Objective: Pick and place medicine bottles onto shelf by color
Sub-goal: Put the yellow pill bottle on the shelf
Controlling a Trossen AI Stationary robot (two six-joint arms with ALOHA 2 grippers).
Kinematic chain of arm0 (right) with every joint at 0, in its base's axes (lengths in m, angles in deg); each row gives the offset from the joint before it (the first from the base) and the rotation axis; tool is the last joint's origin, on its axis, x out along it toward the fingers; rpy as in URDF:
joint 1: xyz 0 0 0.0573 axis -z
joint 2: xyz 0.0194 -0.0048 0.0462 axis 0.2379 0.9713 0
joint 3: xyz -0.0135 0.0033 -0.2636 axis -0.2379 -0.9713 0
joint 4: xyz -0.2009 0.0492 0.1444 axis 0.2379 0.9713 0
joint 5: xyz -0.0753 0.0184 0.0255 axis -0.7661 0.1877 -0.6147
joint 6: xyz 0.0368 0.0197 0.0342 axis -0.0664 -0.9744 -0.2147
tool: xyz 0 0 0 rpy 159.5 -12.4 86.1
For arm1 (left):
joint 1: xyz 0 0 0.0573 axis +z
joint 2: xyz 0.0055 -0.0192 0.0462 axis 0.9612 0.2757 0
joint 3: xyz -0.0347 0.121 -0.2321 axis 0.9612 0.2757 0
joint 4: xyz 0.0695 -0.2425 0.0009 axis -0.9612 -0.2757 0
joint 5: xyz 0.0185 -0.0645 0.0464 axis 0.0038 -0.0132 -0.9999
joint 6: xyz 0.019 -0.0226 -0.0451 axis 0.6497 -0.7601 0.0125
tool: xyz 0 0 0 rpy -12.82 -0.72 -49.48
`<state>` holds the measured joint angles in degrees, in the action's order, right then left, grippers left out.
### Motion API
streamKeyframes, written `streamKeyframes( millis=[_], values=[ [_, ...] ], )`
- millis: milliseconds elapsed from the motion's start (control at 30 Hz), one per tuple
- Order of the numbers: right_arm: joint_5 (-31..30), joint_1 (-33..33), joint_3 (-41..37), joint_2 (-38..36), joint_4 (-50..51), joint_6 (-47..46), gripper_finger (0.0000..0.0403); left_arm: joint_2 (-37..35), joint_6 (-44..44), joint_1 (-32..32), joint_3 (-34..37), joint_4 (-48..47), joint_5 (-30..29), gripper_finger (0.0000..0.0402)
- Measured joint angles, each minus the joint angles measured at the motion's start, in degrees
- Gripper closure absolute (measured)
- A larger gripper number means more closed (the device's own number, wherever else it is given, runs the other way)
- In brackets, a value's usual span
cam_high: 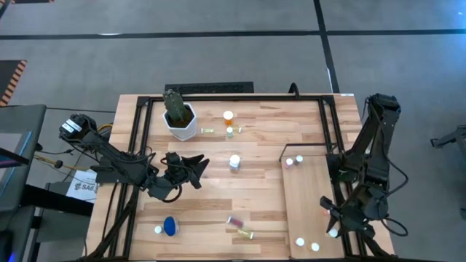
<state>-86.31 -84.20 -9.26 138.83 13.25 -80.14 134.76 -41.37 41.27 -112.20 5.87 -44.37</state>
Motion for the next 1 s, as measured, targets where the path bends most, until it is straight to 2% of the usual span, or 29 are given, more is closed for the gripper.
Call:
streamKeyframes(
  millis=[233, 467, 1000],
  values=[
    [0.54, 3.21, 0.00, 4.74, -4.64, 4.45, 0.0260, 0.00, 0.01, 0.00, -0.01, -0.03, 0.34, 0.0219],
    [10.40, 5.92, 0.00, 9.59, -7.14, 9.24, 0.0262, 0.00, -1.27, 0.00, 0.01, 0.07, 0.68, 0.0219],
    [15.05, 6.06, 0.04, 18.32, -13.71, 15.27, 0.0263, 0.00, -3.19, 0.00, 0.01, 0.18, 0.63, 0.0219]
  ],
)
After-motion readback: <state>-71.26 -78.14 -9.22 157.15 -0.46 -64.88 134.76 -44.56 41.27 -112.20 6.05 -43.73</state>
